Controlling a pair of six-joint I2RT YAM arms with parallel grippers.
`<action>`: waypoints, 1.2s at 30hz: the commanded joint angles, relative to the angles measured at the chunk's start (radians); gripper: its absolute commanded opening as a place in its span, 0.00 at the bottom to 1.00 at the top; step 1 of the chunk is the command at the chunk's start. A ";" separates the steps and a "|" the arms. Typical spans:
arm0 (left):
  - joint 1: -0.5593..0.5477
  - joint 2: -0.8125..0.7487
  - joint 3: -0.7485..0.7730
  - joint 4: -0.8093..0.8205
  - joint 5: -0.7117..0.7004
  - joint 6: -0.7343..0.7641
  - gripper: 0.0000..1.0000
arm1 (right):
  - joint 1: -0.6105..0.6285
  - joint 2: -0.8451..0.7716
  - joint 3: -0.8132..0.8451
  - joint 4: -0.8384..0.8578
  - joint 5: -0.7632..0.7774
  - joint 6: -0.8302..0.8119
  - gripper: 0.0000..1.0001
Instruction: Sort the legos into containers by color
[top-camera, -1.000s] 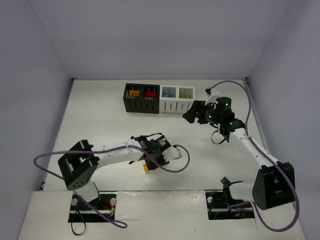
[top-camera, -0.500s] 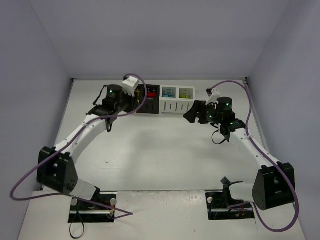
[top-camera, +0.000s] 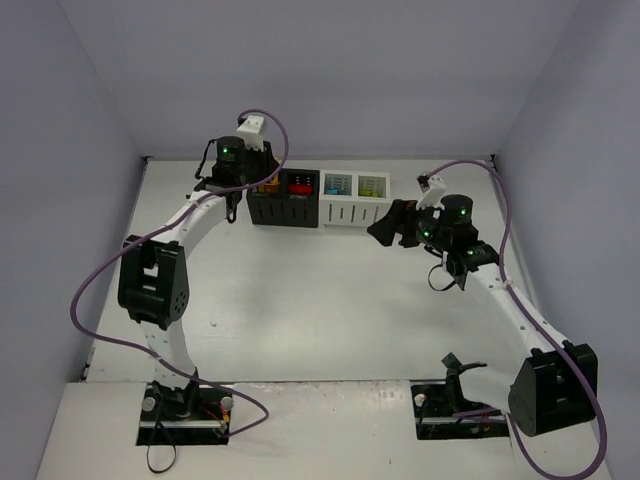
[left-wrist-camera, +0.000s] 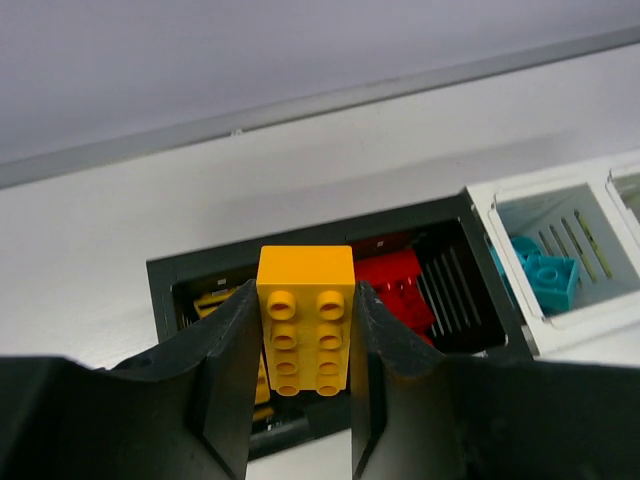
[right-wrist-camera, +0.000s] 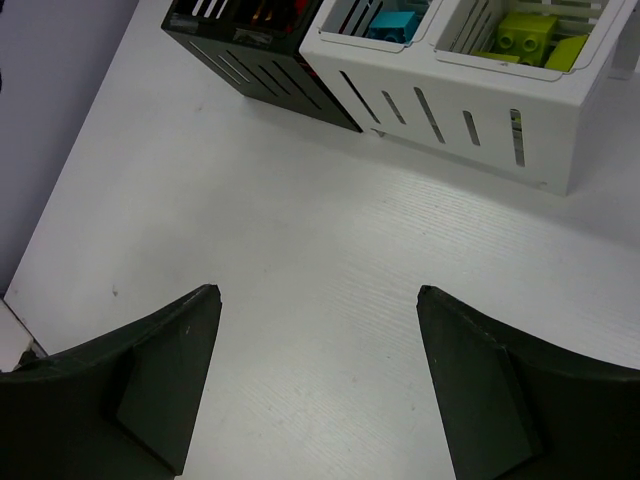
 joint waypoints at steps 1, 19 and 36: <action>0.004 -0.014 0.074 0.136 -0.005 -0.023 0.00 | -0.009 -0.036 -0.002 0.054 -0.025 0.003 0.76; 0.003 -0.112 -0.041 0.138 -0.089 0.002 0.70 | -0.041 -0.002 0.057 0.045 -0.011 -0.018 0.77; 0.006 -0.715 -0.159 -0.465 -0.397 -0.098 0.81 | -0.057 -0.176 0.287 -0.128 0.640 -0.087 1.00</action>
